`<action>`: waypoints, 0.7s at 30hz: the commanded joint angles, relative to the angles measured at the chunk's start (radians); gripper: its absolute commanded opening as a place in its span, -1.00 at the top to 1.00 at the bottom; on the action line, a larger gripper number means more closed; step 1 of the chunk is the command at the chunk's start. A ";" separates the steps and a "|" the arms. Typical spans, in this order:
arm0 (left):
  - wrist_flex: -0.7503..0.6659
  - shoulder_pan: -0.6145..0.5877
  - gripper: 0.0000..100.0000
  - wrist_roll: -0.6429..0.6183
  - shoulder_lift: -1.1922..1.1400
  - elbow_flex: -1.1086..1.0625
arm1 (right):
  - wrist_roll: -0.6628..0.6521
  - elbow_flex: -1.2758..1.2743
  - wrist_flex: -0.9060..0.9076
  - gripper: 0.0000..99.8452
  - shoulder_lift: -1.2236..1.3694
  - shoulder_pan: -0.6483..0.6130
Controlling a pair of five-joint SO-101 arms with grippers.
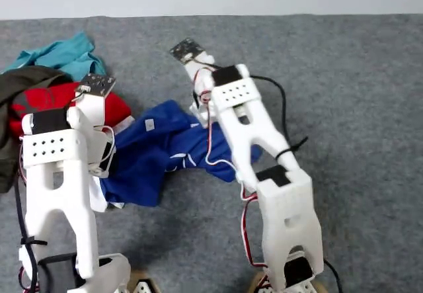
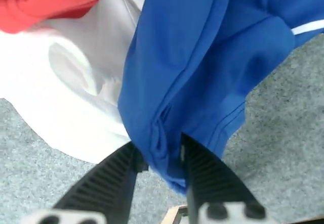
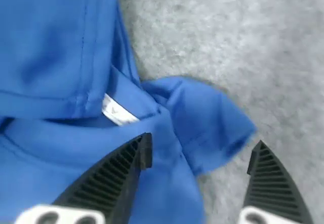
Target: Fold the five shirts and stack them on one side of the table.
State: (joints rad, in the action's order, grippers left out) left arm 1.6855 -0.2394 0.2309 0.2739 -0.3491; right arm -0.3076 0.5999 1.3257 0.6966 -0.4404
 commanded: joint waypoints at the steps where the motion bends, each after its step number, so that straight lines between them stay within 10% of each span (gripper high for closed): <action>1: -0.012 -0.005 0.77 0.000 0.037 0.002 | -0.011 0.114 0.008 0.37 0.042 -0.008; 6: -0.012 -0.005 0.78 0.000 0.035 0.002 | -0.011 0.172 0.042 0.40 0.122 -0.008; 13: -0.040 -0.005 0.78 0.000 0.034 -0.012 | -0.011 0.180 0.056 0.96 0.120 0.004; 21: -0.052 0.000 0.78 -0.002 0.041 -0.030 | -0.012 0.180 0.071 0.98 -0.025 0.045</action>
State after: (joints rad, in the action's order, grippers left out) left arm 1.6487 -0.2394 0.2309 0.2754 -0.3828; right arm -0.3092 0.7273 1.3763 0.7979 -0.4204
